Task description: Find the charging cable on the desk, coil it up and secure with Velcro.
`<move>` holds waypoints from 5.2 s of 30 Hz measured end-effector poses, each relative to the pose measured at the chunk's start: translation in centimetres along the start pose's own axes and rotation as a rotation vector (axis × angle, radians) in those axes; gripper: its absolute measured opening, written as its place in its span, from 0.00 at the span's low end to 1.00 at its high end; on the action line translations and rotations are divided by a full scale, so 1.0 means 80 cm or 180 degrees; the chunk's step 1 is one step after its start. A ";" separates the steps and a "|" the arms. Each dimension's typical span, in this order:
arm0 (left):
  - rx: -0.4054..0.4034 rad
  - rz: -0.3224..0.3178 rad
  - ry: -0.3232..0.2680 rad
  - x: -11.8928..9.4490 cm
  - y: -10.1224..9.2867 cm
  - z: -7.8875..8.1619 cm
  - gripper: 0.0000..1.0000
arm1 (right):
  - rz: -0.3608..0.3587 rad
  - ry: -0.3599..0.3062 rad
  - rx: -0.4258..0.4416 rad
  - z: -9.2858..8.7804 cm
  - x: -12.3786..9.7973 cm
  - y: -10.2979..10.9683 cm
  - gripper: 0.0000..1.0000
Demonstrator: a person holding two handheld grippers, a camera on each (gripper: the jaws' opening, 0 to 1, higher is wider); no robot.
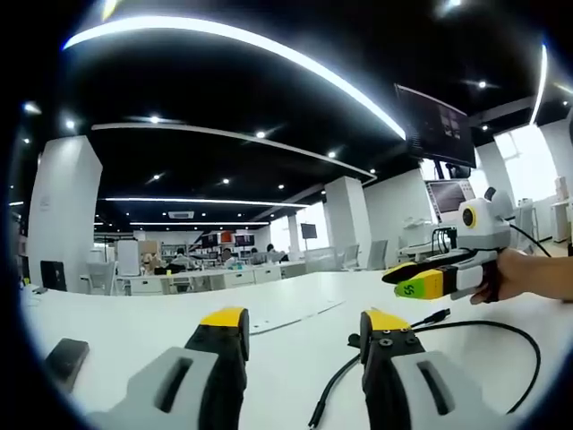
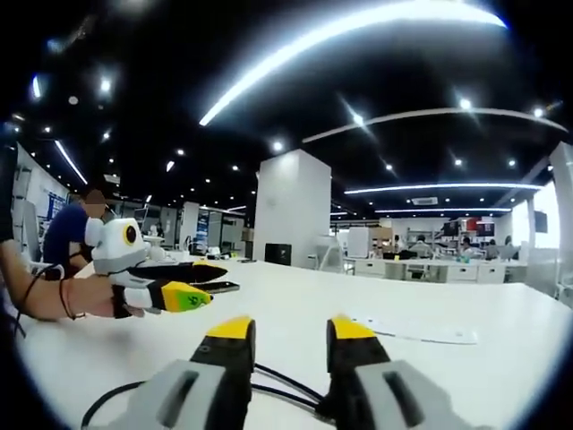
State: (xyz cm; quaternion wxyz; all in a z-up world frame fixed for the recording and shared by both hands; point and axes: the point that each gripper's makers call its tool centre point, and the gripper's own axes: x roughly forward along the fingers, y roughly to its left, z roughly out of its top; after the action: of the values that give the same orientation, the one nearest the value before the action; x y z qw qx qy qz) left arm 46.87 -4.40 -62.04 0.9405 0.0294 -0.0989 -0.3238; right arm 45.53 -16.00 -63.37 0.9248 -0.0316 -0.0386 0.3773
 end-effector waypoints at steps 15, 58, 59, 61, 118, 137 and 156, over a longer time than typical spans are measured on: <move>-0.0030 -0.0105 0.0024 -0.004 0.000 -0.004 0.55 | 0.0176 -0.0026 -0.0006 -0.001 -0.008 0.005 0.44; -0.0201 -0.0505 -0.0139 -0.016 -0.018 0.004 0.57 | 0.0431 -0.0041 0.0101 -0.006 -0.012 0.021 0.47; -0.0205 -0.0516 -0.0145 -0.016 -0.019 0.004 0.57 | 0.0429 -0.0039 0.0103 -0.007 -0.012 0.021 0.47; -0.0209 -0.0526 -0.0149 -0.015 -0.020 0.005 0.57 | 0.0430 -0.0032 0.0103 -0.008 -0.012 0.021 0.47; -0.0216 -0.0588 -0.0149 -0.016 -0.024 0.005 0.56 | 0.0414 -0.0014 0.0133 -0.012 -0.008 0.011 0.47; -0.0213 -0.0587 -0.0161 -0.020 -0.025 0.010 0.56 | 0.0412 -0.0010 0.0144 -0.010 -0.008 0.014 0.47; -0.0203 -0.0615 -0.0152 -0.019 -0.027 0.007 0.57 | 0.0462 -0.0028 0.0172 -0.009 -0.011 0.014 0.47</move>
State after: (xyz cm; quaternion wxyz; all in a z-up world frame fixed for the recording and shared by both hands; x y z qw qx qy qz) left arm 44.25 -5.14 -62.04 0.9027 0.0011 -0.1076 -0.4166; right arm 44.19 -15.79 -64.26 0.8953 -0.0077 -0.0301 0.4444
